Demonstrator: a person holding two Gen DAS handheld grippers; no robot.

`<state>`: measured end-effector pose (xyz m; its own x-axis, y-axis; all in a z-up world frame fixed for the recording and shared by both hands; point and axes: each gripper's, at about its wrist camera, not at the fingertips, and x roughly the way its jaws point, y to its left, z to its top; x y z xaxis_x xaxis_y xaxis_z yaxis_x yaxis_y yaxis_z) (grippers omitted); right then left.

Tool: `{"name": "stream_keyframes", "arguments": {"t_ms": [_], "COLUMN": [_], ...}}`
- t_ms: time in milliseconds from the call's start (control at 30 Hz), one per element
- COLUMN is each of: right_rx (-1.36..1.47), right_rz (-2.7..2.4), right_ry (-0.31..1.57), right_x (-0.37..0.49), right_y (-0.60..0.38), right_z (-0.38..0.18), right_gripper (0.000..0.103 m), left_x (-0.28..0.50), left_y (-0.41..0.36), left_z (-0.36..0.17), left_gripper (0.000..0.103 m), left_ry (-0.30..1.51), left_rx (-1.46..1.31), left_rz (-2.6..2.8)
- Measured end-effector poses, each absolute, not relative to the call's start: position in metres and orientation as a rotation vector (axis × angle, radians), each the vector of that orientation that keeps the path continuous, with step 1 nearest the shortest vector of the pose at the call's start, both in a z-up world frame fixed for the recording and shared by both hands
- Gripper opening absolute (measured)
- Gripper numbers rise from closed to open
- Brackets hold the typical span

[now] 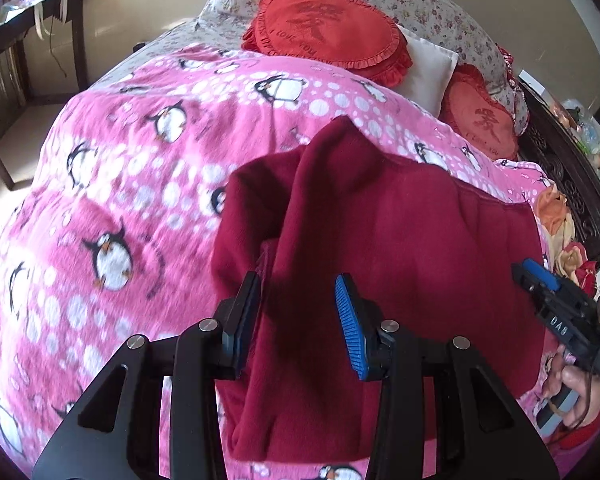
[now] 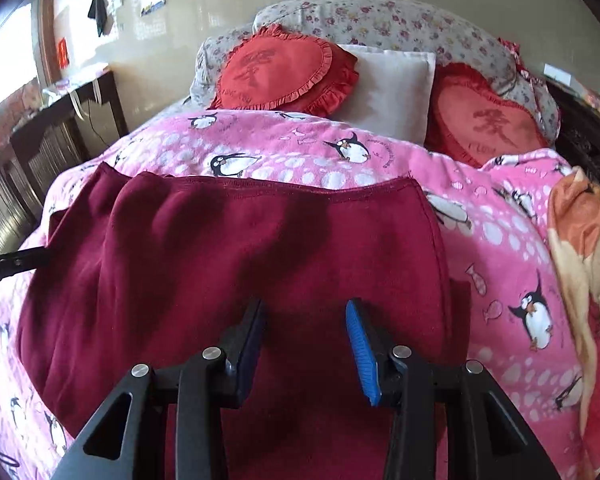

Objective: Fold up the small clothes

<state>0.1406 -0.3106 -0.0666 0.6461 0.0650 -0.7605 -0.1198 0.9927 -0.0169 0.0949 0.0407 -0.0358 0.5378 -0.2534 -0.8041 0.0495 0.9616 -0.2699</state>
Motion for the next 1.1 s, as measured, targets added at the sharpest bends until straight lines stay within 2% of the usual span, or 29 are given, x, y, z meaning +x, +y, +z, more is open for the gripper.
{"name": "stream_keyframes", "arguments": {"t_ms": [267,467,600,733,800,867,967,1000,1100], "right_rx": [0.004,0.041,0.036,0.026,0.008,0.004,0.03,0.035,0.036], "right_rz": [0.2,0.271,0.303,0.295,0.282,0.29,0.323,0.339,0.387], "right_ry": [0.834,0.857,0.875,0.995,0.99,0.97,0.946,0.941,0.942], "right_x": [0.125,0.136,0.151,0.173,0.172,0.168,0.163,0.162,0.164], "right_y": [-0.286,-0.249,-0.224,-0.207,-0.203,-0.198,-0.191,-0.188,-0.17], "right_z": [-0.039,-0.047,-0.056,-0.082,-0.081,-0.073,-0.061,-0.057,-0.052], "right_gripper": [0.04,0.04,0.04,0.04,0.04,0.045,0.057,0.059,0.063], "left_x": [0.066,0.051,0.047,0.045,0.044,0.044,0.044,0.044,0.043], "left_y": [0.06,0.07,0.074,0.075,0.076,0.077,0.078,0.08,0.083], "left_z": [-0.053,-0.064,-0.068,-0.068,-0.068,-0.068,-0.068,-0.068,-0.069], "left_gripper": [0.038,0.038,0.043,0.043,0.043,0.044,0.052,0.055,0.055], "left_ry": [1.026,1.047,1.056,1.052,1.044,1.039,1.035,1.034,1.038], "left_rx": [-0.27,-0.3,-0.313,-0.312,-0.307,-0.299,-0.307,-0.317,-0.332], "left_rz": [-0.165,-0.16,-0.158,-0.162,-0.163,-0.165,-0.166,-0.167,-0.167]}}
